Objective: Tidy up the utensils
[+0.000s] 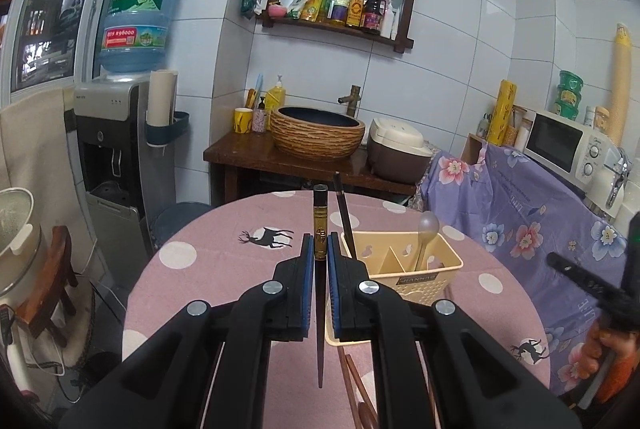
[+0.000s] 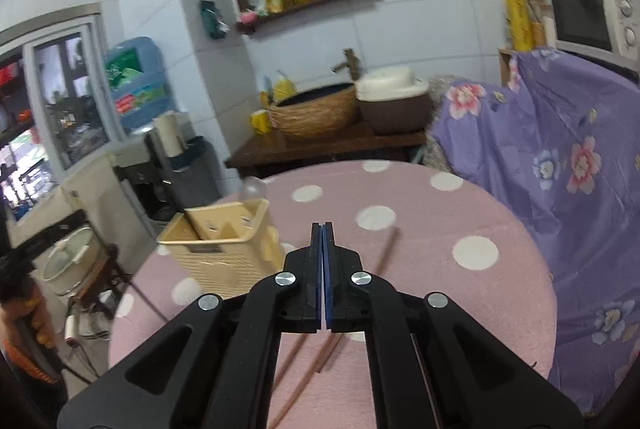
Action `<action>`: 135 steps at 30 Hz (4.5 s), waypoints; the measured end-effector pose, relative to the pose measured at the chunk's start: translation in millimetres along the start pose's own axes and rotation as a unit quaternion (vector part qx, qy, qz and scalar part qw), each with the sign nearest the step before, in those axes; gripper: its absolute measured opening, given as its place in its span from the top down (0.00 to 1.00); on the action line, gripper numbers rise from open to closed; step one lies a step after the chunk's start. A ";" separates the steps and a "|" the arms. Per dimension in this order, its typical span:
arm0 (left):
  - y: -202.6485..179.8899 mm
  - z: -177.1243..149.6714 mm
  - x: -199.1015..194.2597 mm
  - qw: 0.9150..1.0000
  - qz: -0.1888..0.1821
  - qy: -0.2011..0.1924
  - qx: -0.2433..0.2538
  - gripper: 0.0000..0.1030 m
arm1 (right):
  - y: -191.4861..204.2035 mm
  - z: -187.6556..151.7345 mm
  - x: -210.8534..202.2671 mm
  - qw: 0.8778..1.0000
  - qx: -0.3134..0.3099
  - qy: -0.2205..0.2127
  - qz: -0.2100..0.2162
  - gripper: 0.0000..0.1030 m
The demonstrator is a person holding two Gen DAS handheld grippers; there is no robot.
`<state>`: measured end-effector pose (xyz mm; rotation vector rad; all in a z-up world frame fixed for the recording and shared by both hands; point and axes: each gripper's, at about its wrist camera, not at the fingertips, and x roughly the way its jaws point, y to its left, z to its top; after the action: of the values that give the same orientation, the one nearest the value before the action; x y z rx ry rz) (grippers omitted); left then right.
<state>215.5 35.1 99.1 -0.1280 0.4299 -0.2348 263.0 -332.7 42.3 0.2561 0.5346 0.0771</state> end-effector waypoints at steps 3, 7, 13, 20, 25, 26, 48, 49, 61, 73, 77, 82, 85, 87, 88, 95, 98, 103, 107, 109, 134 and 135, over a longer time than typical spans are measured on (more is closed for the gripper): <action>0.7 -1.3 0.3 1.000 -0.001 0.000 -0.002 0.92 | -20.1 -10.0 41.5 0.998 0.019 0.048 -0.036 0.78; 1.1 -2.9 -3.0 1.000 -0.002 -0.004 -0.004 0.92 | -31.1 -19.1 96.5 0.994 0.034 0.088 -0.053 0.75; 0.9 -4.1 -6.0 1.000 -0.002 -0.005 -0.003 0.92 | -14.5 -15.5 172.2 0.990 0.048 0.135 -0.012 0.75; 0.0 -6.8 -4.0 1.000 -0.011 0.003 -0.001 0.92 | -13.1 -11.7 240.1 0.982 0.047 0.174 -0.056 0.75; 1.0 -6.4 -1.7 1.000 -0.016 0.004 0.000 0.92 | -6.5 -9.9 265.7 0.976 0.032 0.194 -0.088 0.75; 1.5 -6.5 -1.0 1.000 -0.017 0.005 -0.001 0.92 | -5.0 -10.5 270.2 0.975 0.028 0.199 -0.095 0.75; -2.6 -7.6 -0.2 1.000 -0.021 0.001 -0.002 0.92 | -12.7 29.6 177.6 0.993 0.082 0.086 0.014 0.93; -2.6 -8.2 -1.5 1.000 -0.021 0.000 -0.002 0.92 | -10.7 31.8 157.0 0.995 0.075 0.066 0.025 0.93; -4.2 -13.8 -10.1 1.000 -0.012 -0.006 -0.006 0.92 | 5.5 24.9 6.0 0.994 0.032 -0.047 0.098 0.93; -12.9 11.7 -13.4 1.000 -0.014 -0.019 0.012 0.92 | 38.2 55.8 -39.7 0.990 -0.021 -0.099 0.103 0.93; -17.1 49.5 -24.1 0.999 -0.025 -0.043 0.020 0.92 | 52.0 91.3 -51.8 0.986 -0.035 -0.116 0.111 0.93; -33.2 105.7 -33.6 0.995 -0.034 -0.087 0.028 0.92 | 81.9 146.8 -73.5 0.978 -0.059 -0.167 0.112 0.93; -44.9 125.7 -28.8 0.993 -0.040 -0.105 0.025 0.92 | 97.5 166.4 -71.1 0.974 -0.061 -0.190 0.103 0.93; -51.4 127.5 -20.4 0.993 -0.037 -0.110 0.026 0.92 | 103.7 169.2 -60.2 0.975 -0.057 -0.194 0.096 0.93; -54.3 125.0 -13.0 0.993 -0.032 -0.111 0.027 0.92 | 106.1 166.5 -50.3 0.976 -0.054 -0.188 0.095 0.93; -51.2 72.0 42.1 0.998 -0.015 -0.059 0.013 0.92 | 99.8 113.6 18.0 0.988 -0.032 -0.128 0.078 0.93; -44.1 50.7 58.9 0.999 -0.008 -0.036 0.006 0.92 | 95.1 93.2 38.6 0.992 -0.027 -0.101 0.073 0.93; -32.4 26.5 76.5 1.000 -0.008 -0.007 -0.014 0.92 | 86.4 74.8 52.5 0.994 -0.016 -0.086 0.067 0.93; -27.1 16.7 85.3 1.000 -0.006 0.011 -0.023 0.92 | 81.7 68.7 56.9 0.994 -0.007 -0.082 0.071 0.93; -26.6 13.7 86.7 1.000 -0.005 0.015 -0.024 0.92 | 80.2 66.6 56.0 0.994 -0.007 -0.085 0.072 0.93; -16.1 -58.2 30.4 0.999 0.002 0.042 -0.001 0.13 | 67.1 -10.2 7.7 0.998 -0.030 -0.057 0.023 0.31; -13.4 -63.7 31.0 0.999 0.003 0.051 -0.002 0.13 | 65.0 -18.9 8.3 0.998 -0.032 -0.044 0.020 0.31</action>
<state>213.1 9.7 31.6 -0.1186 0.5326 -0.2345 260.1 -264.6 39.5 0.2070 0.4395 0.1220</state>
